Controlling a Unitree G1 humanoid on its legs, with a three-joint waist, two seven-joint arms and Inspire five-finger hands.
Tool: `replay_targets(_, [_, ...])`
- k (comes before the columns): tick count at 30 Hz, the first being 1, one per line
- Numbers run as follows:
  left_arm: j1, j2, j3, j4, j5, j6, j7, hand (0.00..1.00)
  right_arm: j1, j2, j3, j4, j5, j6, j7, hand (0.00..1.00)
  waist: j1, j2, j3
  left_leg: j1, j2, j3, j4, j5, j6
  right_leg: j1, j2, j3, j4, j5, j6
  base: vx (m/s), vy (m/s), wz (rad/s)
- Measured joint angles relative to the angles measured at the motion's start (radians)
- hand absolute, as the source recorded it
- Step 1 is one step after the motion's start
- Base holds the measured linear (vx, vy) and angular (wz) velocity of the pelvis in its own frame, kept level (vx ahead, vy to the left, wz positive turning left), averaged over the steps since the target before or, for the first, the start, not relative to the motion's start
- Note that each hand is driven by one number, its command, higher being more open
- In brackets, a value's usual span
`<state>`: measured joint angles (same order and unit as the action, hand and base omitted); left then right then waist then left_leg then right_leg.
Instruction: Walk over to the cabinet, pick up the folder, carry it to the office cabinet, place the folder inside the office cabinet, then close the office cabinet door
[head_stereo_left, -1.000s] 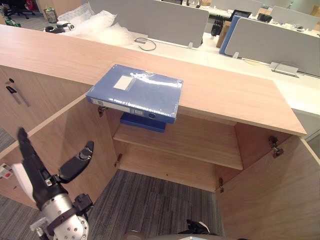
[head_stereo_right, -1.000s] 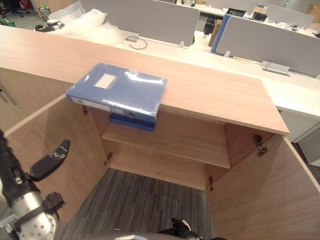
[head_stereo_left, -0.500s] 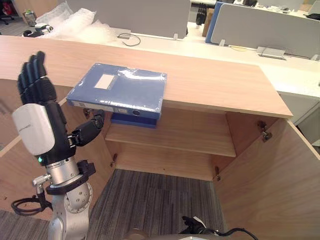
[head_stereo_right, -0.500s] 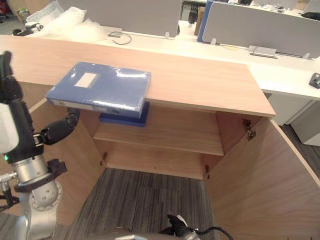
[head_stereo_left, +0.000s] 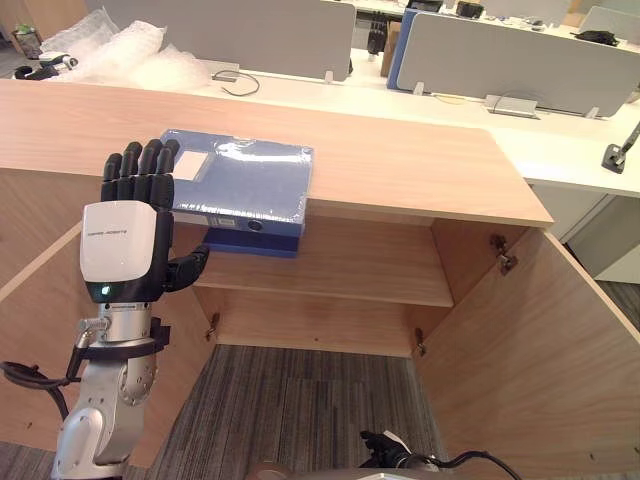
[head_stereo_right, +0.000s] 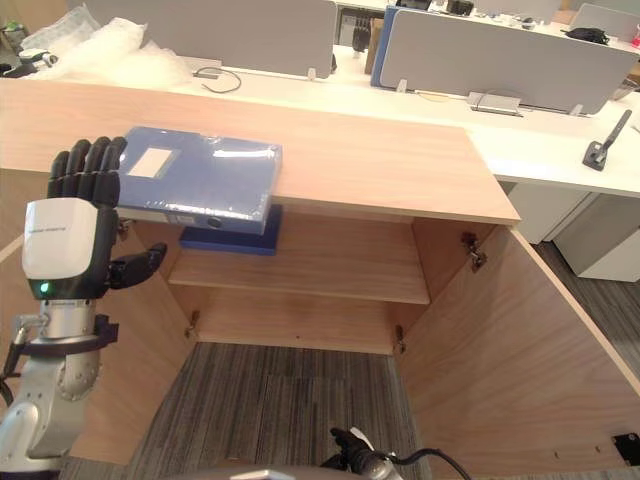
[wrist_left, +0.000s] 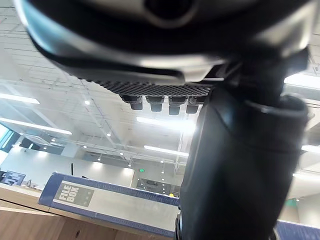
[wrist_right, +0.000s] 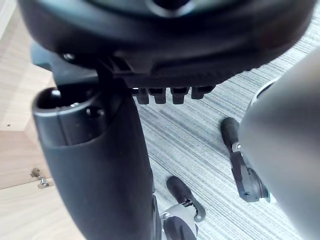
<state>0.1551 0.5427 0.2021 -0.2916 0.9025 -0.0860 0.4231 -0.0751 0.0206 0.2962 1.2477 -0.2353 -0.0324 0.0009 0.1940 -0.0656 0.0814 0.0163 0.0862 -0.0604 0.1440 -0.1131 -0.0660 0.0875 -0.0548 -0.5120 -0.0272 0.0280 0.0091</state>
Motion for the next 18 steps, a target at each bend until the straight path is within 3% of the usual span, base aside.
replay_targets(6, [-0.031, 0.097, -0.016, 0.075, 0.034, -0.012, -0.02, 1.0, 0.001, -0.017, 0.0, -0.023, -0.001, -0.014, 0.008, 1.0, -0.004, 0.0, 0.0, 0.004, 0.002, 0.016, -0.002, 0.0, 0.0, -0.005, 0.002, 0.018, 0.0, 0.003, -0.003, -0.01, 0.023, -0.06])
replay_targets(18, [-0.125, 0.163, -0.038, 0.254, 0.092, 0.008, -0.04, 1.0, 0.012, -0.037, -0.002, -0.066, -0.037, -0.02, 0.026, 1.0, -0.023, -0.006, -0.004, 0.015, 0.007, 0.034, -0.022, 0.015, -0.001, -0.016, 0.008, 0.035, -0.007, 0.019, -0.014, -0.01, 0.016, -0.05])
